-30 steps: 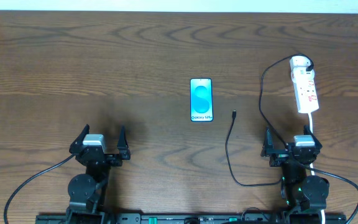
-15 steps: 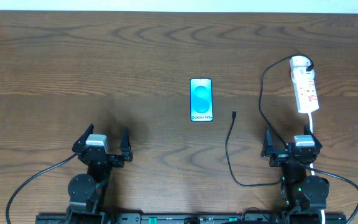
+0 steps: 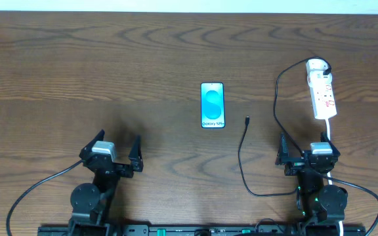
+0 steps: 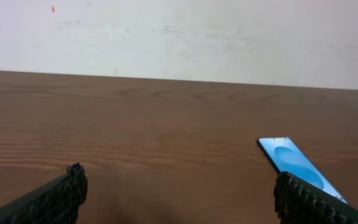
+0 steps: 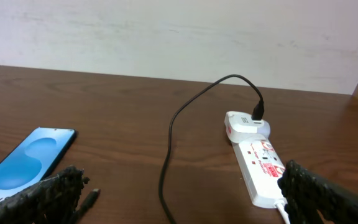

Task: Plug charger to phone and switch on socket
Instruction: 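Raise the left arm and move the left gripper over the phone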

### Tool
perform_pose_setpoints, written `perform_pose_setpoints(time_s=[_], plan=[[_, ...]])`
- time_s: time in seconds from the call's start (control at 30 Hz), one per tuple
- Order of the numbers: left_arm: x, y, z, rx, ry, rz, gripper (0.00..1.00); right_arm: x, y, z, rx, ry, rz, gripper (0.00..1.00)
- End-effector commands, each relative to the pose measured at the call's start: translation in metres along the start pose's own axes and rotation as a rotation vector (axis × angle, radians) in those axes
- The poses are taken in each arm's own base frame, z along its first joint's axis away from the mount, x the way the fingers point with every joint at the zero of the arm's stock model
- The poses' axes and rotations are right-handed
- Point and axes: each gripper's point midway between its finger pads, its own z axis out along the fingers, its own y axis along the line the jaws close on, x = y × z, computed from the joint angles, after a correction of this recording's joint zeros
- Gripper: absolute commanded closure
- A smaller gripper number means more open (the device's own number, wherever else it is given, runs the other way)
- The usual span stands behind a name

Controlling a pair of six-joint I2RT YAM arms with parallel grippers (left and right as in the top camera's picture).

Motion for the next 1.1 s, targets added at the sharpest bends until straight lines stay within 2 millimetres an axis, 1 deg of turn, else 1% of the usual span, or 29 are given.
perform_pose_setpoints(time_s=[0.0, 0.13, 0.23, 0.43, 0.53, 0.67, 0.7, 0.83, 0.9, 1.07], plan=[[-0.036, -0.006, -0.004, 0.014, -0.036, -0.026, 0.02, 0.001, -0.001, 0.0, 0.003, 0.005, 0.013, 0.01], [-0.053, -0.007, 0.001, 0.005, 0.028, -0.031, 0.02, 0.001, -0.001, 0.0, 0.003, 0.005, 0.013, 0.01], [-0.063, -0.008, 0.01, -0.007, 0.117, -0.039, 0.02, 0.001, -0.001, 0.0, 0.003, 0.005, 0.013, 0.01], [-0.074, -0.008, 0.027, -0.045, 0.415, -0.066, 0.02, 0.001, -0.001, 0.0, 0.003, 0.005, 0.013, 0.01], [-0.086, -0.021, 0.036, 0.011, 0.498, -0.09, 0.02, 0.001, -0.001, 0.0, 0.003, 0.005, 0.013, 0.01], [-0.096, -0.055, 0.041, 0.202, 0.531, -0.141, 0.02, 0.001, -0.001, 0.0, 0.003, 0.005, 0.013, 0.01], [-0.098, -0.058, 0.042, 0.224, 0.525, -0.145, 0.02, 0.001, -0.001, 0.0, 0.003, 0.005, 0.013, 0.01], [-0.101, -0.059, 0.041, 0.221, 0.53, -0.154, 0.02, 0.001, -0.001, 0.0, 0.003, 0.005, 0.013, 0.01], [-0.104, -0.054, 0.039, 0.183, 0.542, -0.169, 0.02, 0.001, -0.001, 0.0, 0.003, 0.005, 0.013, 0.01], [-0.126, -0.041, 0.035, 0.068, 0.606, -0.176, 0.02, 0.001, -0.001, 0.0, 0.003, 0.005, 0.013, 0.01]])
